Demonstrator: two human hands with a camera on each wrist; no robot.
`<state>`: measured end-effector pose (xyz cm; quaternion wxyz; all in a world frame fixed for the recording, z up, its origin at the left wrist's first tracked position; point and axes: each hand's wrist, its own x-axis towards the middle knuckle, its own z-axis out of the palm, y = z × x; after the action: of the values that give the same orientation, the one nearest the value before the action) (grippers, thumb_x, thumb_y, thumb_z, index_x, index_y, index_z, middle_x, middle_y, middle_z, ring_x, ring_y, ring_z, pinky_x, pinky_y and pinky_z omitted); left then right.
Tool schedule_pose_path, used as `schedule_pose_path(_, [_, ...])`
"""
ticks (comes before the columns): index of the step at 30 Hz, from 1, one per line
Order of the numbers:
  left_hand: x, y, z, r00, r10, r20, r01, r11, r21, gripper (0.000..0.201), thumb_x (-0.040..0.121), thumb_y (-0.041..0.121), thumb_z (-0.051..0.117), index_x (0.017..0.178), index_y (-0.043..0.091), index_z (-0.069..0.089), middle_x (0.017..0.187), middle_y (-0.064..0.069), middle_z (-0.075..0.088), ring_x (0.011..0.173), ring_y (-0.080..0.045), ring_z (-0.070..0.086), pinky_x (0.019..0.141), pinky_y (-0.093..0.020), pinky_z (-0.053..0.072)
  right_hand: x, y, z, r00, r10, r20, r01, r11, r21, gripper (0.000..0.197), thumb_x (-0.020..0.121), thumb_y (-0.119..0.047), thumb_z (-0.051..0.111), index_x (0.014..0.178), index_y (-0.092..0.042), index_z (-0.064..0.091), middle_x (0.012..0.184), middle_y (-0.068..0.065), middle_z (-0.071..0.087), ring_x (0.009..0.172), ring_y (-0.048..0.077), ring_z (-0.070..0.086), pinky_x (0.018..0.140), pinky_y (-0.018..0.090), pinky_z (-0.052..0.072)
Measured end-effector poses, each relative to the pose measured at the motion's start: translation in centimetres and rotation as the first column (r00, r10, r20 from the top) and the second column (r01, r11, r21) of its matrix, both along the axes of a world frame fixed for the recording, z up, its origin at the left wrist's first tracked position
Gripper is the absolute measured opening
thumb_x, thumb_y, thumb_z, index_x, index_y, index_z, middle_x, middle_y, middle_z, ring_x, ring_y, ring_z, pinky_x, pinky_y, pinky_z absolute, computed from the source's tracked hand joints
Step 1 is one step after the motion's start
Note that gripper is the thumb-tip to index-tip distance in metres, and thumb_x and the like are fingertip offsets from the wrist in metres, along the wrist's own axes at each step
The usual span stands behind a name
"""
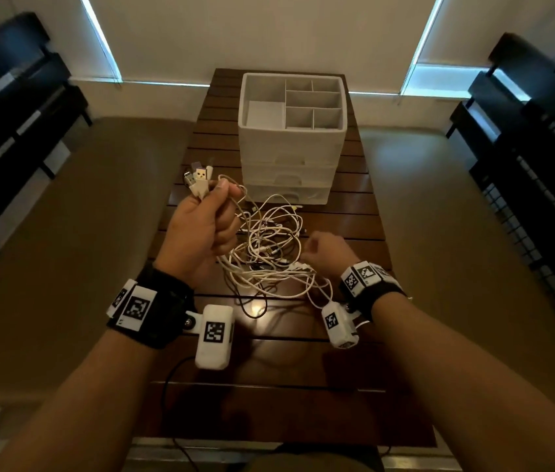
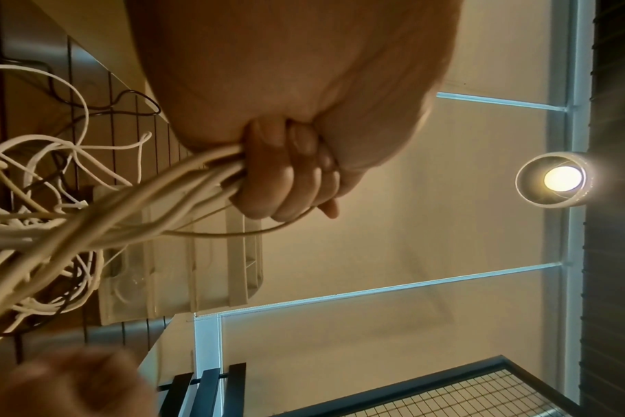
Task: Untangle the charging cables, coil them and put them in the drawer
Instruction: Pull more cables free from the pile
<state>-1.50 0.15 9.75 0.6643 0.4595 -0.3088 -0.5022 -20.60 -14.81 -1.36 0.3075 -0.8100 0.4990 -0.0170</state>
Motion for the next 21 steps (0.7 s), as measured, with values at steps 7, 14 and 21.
schedule_pose_path(7, [-1.3, -0.9, -0.6, 0.989, -0.035, 0.145, 0.026, 0.998, 0.064, 0.024, 0.112, 0.023, 0.045, 0.109, 0.009, 0.064, 0.060, 0.000, 0.027, 0.043, -0.009, 0.023, 0.039, -0.021, 0.019, 3.7, 5.0, 7.9, 0.769, 0.209, 0.604, -0.470, 0.826, 0.312, 0.015, 0.094, -0.013, 0.062, 0.095, -0.022, 0.074, 0.079, 0.007, 0.064, 0.073, 0.025, 0.057, 0.073, 0.039, 0.048])
schedule_pose_path(14, [1.9, 0.6, 0.3, 0.996, 0.091, 0.019, -0.093, 0.992, 0.091, 0.034, 0.111, 0.031, 0.044, 0.081, 0.020, 0.055, 0.049, 0.008, 0.026, 0.037, -0.006, 0.021, 0.034, -0.018, 0.019, 2.1, 1.2, 5.6, 0.918, -0.123, 0.378, 0.036, 0.973, 0.228, 0.015, 0.106, -0.018, 0.053, 0.101, -0.011, 0.065, 0.061, 0.003, 0.067, 0.038, 0.013, 0.054, 0.042, 0.025, 0.043])
schedule_pose_path(21, [4.1, 2.1, -4.2, 0.987, 0.121, 0.108, -0.156, 0.884, 0.441, 0.036, 0.107, 0.029, 0.046, 0.071, 0.024, 0.044, 0.050, 0.008, 0.024, 0.037, -0.008, 0.018, 0.037, -0.016, 0.012, -0.3, -2.2, 6.4, 0.632, -0.452, 0.630, 0.295, 0.891, 0.344, 0.031, 0.100, 0.007, 0.039, 0.119, -0.001, 0.063, 0.124, 0.021, 0.066, 0.079, 0.023, 0.072, 0.053, 0.033, 0.062])
